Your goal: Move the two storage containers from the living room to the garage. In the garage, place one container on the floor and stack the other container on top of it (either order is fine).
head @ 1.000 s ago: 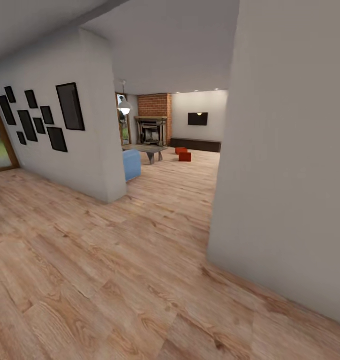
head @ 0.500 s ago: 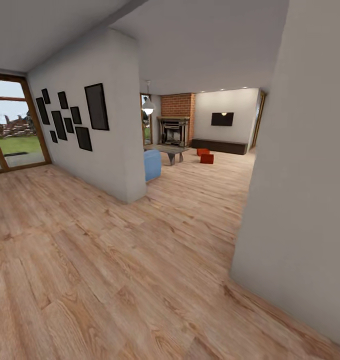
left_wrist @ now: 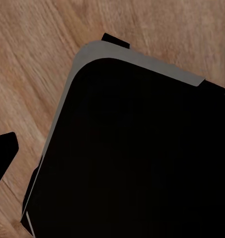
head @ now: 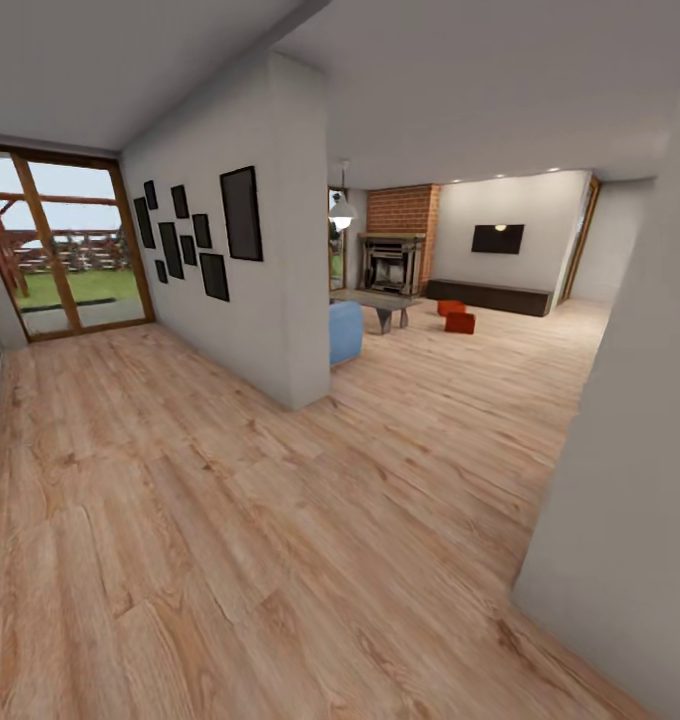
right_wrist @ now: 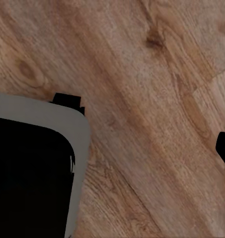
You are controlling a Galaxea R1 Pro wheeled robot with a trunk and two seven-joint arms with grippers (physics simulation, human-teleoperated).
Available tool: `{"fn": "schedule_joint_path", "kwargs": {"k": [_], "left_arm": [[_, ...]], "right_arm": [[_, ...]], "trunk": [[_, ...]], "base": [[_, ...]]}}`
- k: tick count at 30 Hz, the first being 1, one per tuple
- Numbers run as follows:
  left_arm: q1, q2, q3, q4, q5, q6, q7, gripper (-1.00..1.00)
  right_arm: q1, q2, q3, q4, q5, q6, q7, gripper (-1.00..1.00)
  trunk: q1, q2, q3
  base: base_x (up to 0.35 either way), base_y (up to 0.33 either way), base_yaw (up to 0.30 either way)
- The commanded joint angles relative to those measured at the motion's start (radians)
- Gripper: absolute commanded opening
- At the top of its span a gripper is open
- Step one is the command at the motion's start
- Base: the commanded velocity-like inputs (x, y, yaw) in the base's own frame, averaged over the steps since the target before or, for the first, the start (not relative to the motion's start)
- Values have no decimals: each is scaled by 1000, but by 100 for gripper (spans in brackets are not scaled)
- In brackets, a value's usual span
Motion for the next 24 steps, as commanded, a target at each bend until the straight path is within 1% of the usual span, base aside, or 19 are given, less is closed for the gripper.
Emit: {"fn": "schedule_joint_path", "kwargs": {"k": [1,8,14,21,24], "left_arm": [[0,0,0,-1,3,-1,1,100],[0,0,0,-1,3,-2,1,100],[0,0,0,-1,3,-3,1,100],[0,0,0,-1,3,-3,1,100],[0,6,0,-3,2,-2,1,100]], "right_arm": [[-1,-1,4,3,6,-5,-3,100],[-1,0,4,3,5,-4,-2,100],[-1,-4,5,3,14,-3,11,100],[-1,0,6,3,17,-1,11,100],[-1,6,3,3,11,4,3,100]], "trunk": [[1,0,-1],[1,0,-1],[1,0,-1],[1,0,-1],[1,0,-1]], "base": [[324,0,142],[324,0,48],[324,0,3],[324,0,0],[324,0,0]]}}
